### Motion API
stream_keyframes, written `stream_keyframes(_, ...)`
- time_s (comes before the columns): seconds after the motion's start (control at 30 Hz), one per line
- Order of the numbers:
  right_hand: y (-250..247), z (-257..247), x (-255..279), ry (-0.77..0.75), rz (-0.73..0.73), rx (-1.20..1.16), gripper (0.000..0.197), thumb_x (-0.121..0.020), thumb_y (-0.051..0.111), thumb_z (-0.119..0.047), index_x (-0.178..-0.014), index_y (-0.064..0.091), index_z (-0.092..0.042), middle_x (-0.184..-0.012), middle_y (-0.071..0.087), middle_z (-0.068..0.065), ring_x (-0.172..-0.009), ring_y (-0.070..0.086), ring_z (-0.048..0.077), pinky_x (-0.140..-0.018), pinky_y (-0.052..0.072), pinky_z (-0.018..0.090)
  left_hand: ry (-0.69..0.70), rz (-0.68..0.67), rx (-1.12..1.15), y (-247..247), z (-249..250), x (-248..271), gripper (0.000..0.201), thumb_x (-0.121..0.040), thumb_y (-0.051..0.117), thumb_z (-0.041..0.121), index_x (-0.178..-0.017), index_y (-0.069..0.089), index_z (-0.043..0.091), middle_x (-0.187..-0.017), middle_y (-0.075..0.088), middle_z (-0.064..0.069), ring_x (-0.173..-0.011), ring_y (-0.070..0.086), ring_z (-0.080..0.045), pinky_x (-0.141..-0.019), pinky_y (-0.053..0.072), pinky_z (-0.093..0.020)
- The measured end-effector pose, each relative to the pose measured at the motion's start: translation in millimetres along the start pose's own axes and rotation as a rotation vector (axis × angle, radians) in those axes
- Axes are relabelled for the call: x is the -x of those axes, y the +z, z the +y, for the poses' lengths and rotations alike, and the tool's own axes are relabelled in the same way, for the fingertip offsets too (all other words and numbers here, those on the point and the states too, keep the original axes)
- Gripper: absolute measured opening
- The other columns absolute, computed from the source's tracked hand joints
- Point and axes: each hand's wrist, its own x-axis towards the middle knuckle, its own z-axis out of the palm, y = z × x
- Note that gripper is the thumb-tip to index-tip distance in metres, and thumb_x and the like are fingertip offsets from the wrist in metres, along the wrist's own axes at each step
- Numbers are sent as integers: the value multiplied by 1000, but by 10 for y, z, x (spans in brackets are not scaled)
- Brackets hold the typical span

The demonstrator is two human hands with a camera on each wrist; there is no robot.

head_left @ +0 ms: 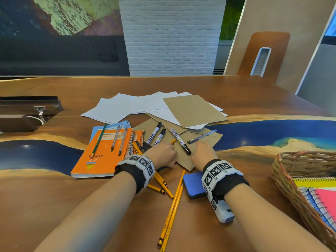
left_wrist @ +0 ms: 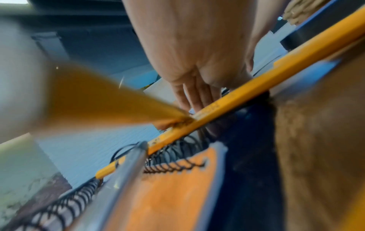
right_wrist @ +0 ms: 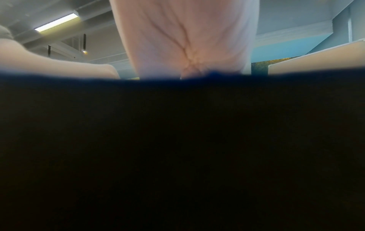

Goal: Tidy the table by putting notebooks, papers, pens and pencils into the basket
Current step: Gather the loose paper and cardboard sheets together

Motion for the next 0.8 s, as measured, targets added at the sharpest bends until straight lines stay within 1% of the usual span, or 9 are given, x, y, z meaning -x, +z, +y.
stream_keyframes(0.13,-8,-6,14,22,7,-25,44,-91,50,-15,-131,34,-2,-131,37,16,-116,49,28,-96,41,30,-17,-4,108,27,-69,5,29,-98,39,11,-121,55,4,-114,55,-13,-105,55,-28,-88,48,-37)
stream_keyframes(0.23,-59,-4,46,25,36,-66,46,-91,52,-14,-132,34,-2,-132,37,17,-120,47,30,-98,40,32,-35,25,151,-2,-83,-21,29,-99,39,11,-120,58,6,-112,59,-13,-103,57,-28,-88,48,-36)
stream_keyframes(0.37,-138,22,55,89,131,-185,57,-88,54,-7,-137,26,0,-136,34,20,-122,45,31,-98,40,32,-126,200,321,-123,-140,15,28,-99,40,14,-115,62,7,-105,64,-12,-100,59,-27,-85,43,-31)
stream_keyframes(0.43,-189,69,58,125,196,-278,66,-86,56,-3,-141,19,-1,-138,31,21,-121,46,34,-97,41,33,-186,327,448,-230,-181,38,25,-98,43,15,-108,64,4,-101,65,-14,-97,58,-27,-81,38,-29)
stream_keyframes(0.47,-214,103,66,143,210,-317,69,-85,56,-1,-142,17,-1,-138,30,20,-121,46,36,-96,41,35,-213,371,488,-300,-199,42,25,-98,45,15,-101,65,0,-97,65,-16,-92,58,-28,-75,35,-29)
stream_keyframes(0.53,-237,177,91,175,182,-353,70,-84,55,-1,-142,16,-2,-138,31,20,-121,45,37,-95,40,37,-247,401,544,-443,-240,47,26,-96,48,15,-88,64,-3,-85,64,-18,-81,56,-28,-64,30,-30)
stream_keyframes(0.67,-222,186,205,104,41,-322,70,-86,63,-20,-141,23,-2,-140,35,19,-126,42,32,-98,38,34,-275,442,581,-802,-288,31,30,-91,55,15,-64,53,3,-63,51,-11,-66,47,-25,-60,32,-29)
stream_keyframes(0.73,-220,123,263,37,8,-349,86,-82,69,-35,-145,20,-3,-145,34,16,-132,37,29,-102,36,33,-272,465,582,-996,-243,21,40,-90,58,15,-54,40,10,-55,40,-6,-62,39,-23,-58,29,-29)
stream_keyframes(0.8,-225,55,291,-6,-5,-438,102,-76,73,-45,-148,13,-5,-150,29,14,-136,33,27,-107,34,34,-252,483,625,-1142,-166,10,39,-88,60,15,-53,44,9,-54,37,-5,-61,35,-22,-55,25,-28)
